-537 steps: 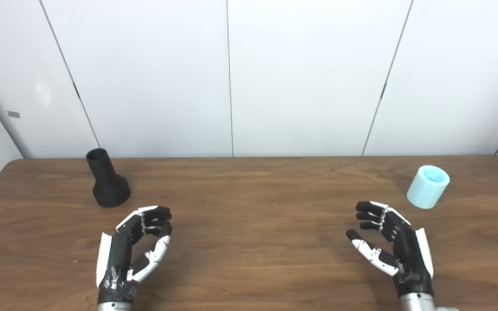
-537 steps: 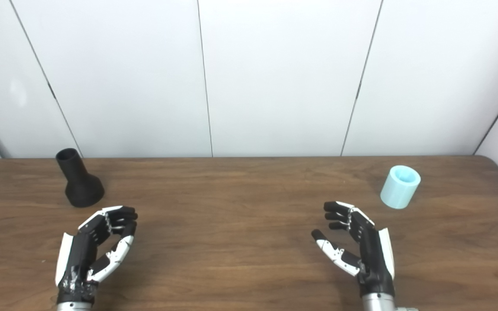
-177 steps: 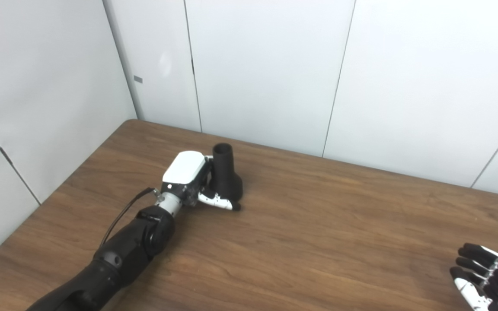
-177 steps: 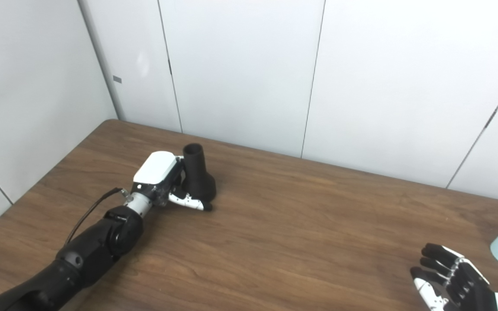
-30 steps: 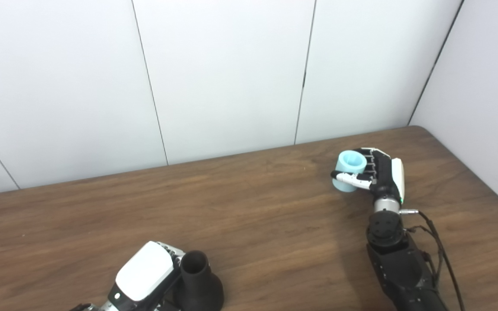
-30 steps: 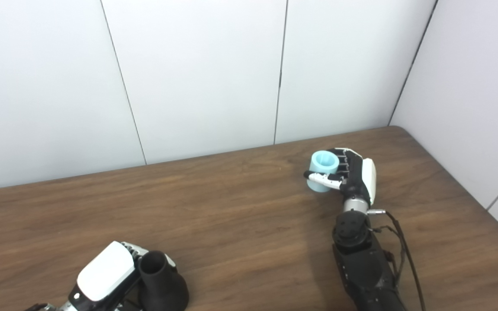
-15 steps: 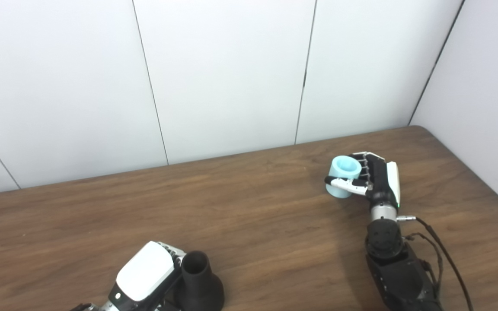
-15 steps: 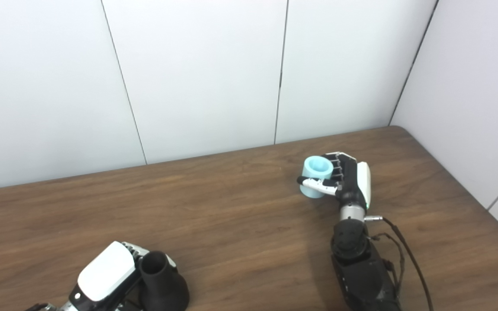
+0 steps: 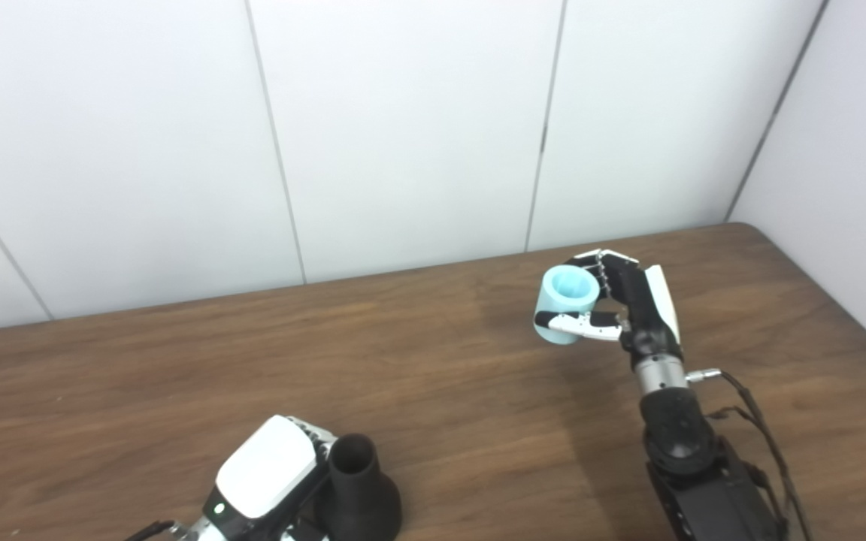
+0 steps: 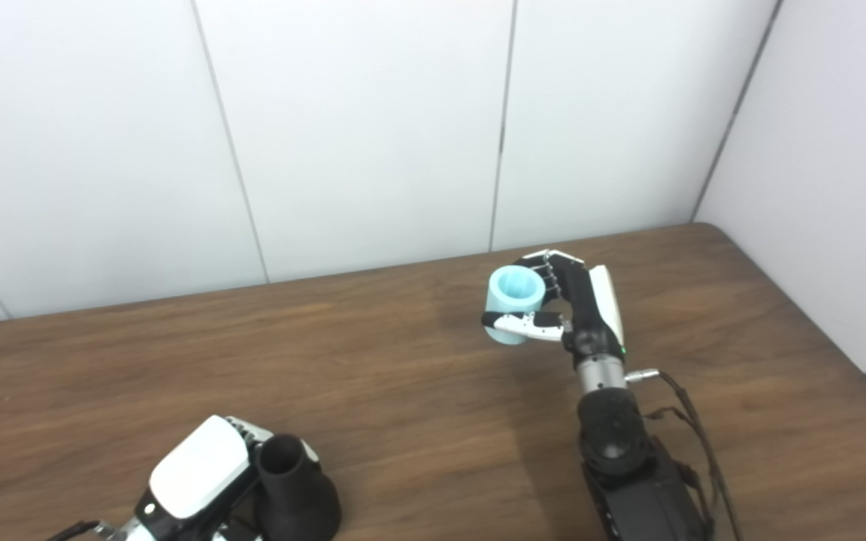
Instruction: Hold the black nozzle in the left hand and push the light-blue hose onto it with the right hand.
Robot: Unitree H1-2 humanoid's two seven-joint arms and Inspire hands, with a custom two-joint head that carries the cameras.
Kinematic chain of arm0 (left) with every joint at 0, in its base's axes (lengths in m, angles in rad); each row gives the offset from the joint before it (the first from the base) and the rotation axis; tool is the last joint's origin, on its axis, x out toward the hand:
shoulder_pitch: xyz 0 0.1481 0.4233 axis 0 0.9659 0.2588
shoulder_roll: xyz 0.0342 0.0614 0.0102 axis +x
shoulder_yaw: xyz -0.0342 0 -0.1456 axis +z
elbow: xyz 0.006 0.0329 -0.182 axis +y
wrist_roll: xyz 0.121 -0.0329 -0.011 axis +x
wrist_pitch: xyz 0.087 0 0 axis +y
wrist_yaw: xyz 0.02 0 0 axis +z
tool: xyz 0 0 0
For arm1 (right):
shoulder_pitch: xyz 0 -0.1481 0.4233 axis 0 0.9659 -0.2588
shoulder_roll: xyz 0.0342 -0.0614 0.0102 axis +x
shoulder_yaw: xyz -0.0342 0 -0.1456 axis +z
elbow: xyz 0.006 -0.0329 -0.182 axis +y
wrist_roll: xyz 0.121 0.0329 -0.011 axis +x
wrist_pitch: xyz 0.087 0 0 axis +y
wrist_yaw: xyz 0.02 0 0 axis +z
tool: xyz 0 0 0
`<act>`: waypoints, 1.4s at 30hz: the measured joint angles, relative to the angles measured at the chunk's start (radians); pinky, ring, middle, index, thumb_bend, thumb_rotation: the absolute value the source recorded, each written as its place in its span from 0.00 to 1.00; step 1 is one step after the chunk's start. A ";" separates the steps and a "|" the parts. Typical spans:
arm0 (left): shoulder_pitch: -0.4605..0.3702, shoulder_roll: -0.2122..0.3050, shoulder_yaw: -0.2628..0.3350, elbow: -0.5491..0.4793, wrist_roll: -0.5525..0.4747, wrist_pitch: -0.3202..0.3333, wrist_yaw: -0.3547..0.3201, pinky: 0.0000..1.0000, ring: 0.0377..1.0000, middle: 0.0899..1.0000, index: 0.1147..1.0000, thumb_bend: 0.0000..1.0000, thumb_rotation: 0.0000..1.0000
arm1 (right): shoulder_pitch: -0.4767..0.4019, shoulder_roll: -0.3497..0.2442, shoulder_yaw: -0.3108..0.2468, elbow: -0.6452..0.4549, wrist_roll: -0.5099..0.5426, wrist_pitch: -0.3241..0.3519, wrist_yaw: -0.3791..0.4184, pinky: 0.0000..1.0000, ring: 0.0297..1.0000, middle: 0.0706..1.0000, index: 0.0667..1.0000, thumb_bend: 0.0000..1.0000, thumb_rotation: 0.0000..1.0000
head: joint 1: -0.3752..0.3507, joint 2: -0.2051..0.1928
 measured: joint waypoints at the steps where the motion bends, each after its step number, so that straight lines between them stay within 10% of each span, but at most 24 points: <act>1: 0.000 -0.004 0.001 0.002 0.000 0.000 -0.003 0.17 0.20 0.41 0.43 0.52 0.00 | 0.002 -0.005 0.003 -0.015 0.001 -0.001 0.015 0.41 0.46 0.44 0.48 0.52 0.00 | 0.009 0.003; 23: -0.039 -0.069 0.002 0.082 0.021 -0.034 -0.011 0.12 0.13 0.42 0.41 0.52 0.00 | 0.060 0.030 0.059 -0.245 -0.033 -0.086 0.144 0.36 0.41 0.43 0.48 0.52 0.00 | 0.083 0.002; 42: -0.046 -0.082 0.004 0.094 0.032 -0.039 -0.011 0.12 0.14 0.42 0.41 0.52 0.00 | 0.097 0.103 0.137 -0.483 0.037 0.058 0.292 0.34 0.39 0.42 0.49 0.51 0.00 | 0.075 0.008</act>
